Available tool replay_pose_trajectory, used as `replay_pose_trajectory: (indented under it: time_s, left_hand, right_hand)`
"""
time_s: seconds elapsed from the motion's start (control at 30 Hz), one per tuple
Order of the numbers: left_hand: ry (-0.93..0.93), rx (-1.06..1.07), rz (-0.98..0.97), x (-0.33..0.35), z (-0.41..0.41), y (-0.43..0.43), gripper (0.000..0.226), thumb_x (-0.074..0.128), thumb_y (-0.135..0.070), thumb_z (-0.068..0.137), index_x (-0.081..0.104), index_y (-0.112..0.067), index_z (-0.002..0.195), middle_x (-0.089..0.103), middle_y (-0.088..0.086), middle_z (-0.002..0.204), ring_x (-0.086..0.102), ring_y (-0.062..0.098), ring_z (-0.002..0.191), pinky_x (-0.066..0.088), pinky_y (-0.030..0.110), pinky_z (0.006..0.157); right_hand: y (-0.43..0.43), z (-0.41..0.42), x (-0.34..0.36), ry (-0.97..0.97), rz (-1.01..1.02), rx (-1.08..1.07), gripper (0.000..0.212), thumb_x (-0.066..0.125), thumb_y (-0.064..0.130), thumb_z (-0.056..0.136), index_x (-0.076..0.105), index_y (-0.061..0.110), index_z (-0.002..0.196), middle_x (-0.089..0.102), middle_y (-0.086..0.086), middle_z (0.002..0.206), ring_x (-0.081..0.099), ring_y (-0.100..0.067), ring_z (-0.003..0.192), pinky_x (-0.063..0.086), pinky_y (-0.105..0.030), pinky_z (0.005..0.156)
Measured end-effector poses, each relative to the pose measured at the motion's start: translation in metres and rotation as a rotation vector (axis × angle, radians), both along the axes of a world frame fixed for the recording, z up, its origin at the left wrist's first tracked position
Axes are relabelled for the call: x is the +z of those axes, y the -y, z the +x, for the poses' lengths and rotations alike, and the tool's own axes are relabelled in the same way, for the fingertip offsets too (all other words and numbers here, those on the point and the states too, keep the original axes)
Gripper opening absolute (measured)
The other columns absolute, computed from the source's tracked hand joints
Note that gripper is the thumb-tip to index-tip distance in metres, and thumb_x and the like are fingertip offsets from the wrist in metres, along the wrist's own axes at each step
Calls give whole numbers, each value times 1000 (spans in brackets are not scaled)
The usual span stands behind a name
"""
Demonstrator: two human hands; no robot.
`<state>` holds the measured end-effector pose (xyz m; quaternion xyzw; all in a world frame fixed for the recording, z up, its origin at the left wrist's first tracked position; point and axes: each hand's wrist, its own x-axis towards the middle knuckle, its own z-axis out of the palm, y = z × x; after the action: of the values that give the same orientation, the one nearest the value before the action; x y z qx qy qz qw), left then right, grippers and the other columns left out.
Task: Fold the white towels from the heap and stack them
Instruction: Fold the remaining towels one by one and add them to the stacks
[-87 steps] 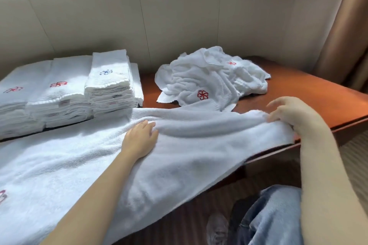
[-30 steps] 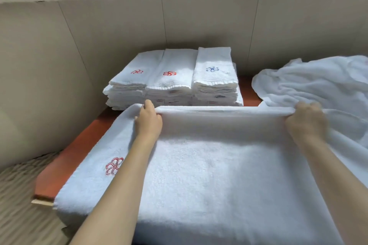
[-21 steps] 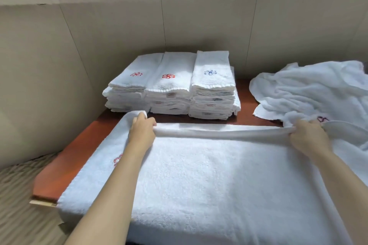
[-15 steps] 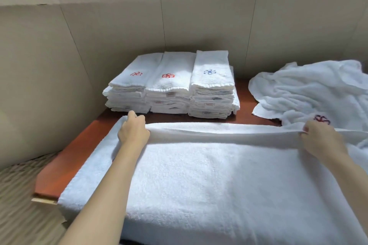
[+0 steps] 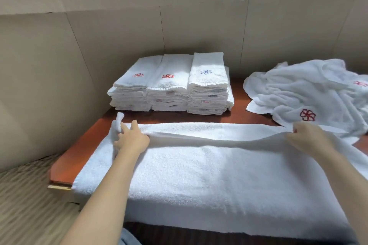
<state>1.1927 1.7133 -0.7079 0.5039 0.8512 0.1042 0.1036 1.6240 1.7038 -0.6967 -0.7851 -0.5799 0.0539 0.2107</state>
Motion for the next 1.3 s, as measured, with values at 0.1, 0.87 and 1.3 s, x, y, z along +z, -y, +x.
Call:
replay_pose_trajectory:
  time_s: [0.1,0.87,1.3]
  left_hand:
    - [-22,83,-33,-2,-4,16,69,46,-35,92,12,-25,151,-10,12,159,25,40,137,30,49,107]
    - [3,248,319,-1,-53,65,24,52,-1,88,53,-3,111,34,14,118,56,41,89,45,43,75]
    - [127,74,993,7,-70,71,19,51,9,73,54,-7,83,65,12,97,57,33,85,37,29,69]
  right_hand:
    - [6,-7,3,33,-135,1,18,55,17,83,47,9,69,58,-9,77,49,-22,68,33,-29,53]
    - [29,-139,-29,573,54,440,14,32,9,94,44,15,99,54,-3,104,54,-23,95,37,-31,71]
    - [32,-144,-27,488,99,342,18,30,4,92,44,13,100,51,-4,89,55,-27,83,34,-32,60]
